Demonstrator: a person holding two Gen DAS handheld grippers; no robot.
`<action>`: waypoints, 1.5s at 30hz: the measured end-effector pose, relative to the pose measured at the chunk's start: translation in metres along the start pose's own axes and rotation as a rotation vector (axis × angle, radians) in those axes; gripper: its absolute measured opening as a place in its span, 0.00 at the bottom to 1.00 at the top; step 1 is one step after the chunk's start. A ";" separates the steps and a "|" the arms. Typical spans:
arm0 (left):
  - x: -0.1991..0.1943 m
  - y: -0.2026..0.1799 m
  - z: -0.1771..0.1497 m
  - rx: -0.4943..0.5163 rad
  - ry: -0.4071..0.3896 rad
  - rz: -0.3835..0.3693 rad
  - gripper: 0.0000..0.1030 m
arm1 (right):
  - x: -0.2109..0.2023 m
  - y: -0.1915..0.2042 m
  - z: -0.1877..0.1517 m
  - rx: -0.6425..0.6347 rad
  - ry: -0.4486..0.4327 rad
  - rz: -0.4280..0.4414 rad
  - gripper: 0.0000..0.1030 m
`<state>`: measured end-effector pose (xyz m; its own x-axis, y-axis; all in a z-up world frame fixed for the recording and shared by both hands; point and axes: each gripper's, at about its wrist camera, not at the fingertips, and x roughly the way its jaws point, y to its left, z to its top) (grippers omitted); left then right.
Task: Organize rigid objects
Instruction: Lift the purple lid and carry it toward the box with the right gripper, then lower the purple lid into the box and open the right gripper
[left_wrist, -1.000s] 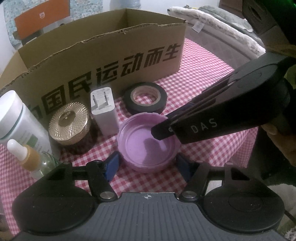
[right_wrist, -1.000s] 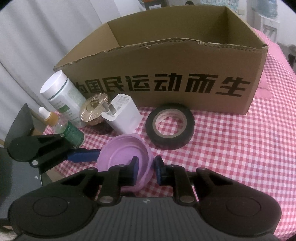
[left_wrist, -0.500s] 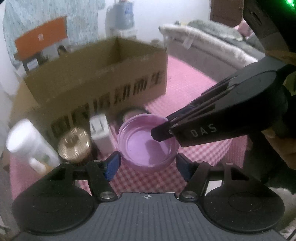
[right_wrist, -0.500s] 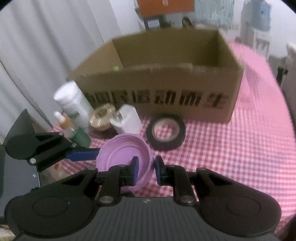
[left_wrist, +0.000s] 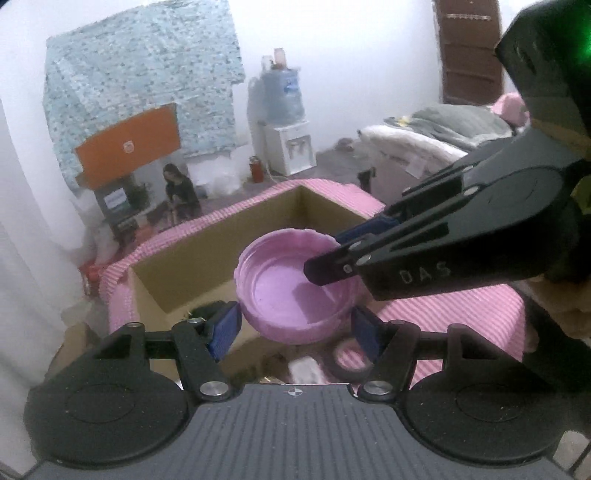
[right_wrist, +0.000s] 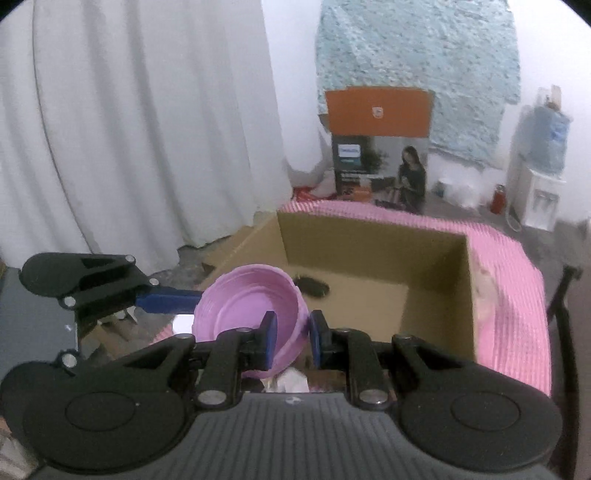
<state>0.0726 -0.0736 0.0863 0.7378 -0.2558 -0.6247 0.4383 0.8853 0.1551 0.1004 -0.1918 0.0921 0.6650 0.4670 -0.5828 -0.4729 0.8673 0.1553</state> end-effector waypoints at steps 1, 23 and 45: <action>0.006 0.006 0.006 -0.008 0.016 -0.001 0.64 | 0.007 -0.002 0.008 0.001 0.007 0.011 0.20; 0.181 0.090 0.012 -0.204 0.553 -0.134 0.63 | 0.228 -0.086 0.025 0.273 0.586 0.165 0.20; 0.076 0.101 0.031 -0.179 0.223 -0.062 0.83 | 0.119 -0.089 0.040 0.327 0.244 0.184 0.55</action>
<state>0.1891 -0.0162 0.0780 0.5729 -0.2372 -0.7845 0.3667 0.9302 -0.0135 0.2445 -0.2068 0.0406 0.4123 0.5983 -0.6871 -0.3365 0.8008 0.4954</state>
